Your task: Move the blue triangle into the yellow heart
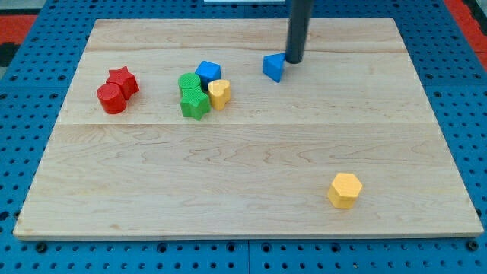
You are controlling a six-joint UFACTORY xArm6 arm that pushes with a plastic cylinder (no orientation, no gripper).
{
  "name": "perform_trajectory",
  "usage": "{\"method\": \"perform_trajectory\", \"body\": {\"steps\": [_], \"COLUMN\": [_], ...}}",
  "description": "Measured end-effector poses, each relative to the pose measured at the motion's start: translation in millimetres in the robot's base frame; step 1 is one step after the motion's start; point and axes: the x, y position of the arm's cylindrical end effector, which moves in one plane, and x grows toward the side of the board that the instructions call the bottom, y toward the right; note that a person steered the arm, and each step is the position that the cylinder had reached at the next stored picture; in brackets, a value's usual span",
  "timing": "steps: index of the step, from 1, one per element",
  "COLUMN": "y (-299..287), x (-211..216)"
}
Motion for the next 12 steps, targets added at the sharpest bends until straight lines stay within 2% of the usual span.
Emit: {"method": "perform_trajectory", "body": {"steps": [1,4,6,7,10,11,12], "y": [-56,-69,20,25,-59,-75,-63], "x": [1,46,57,82,94,93,97]}}
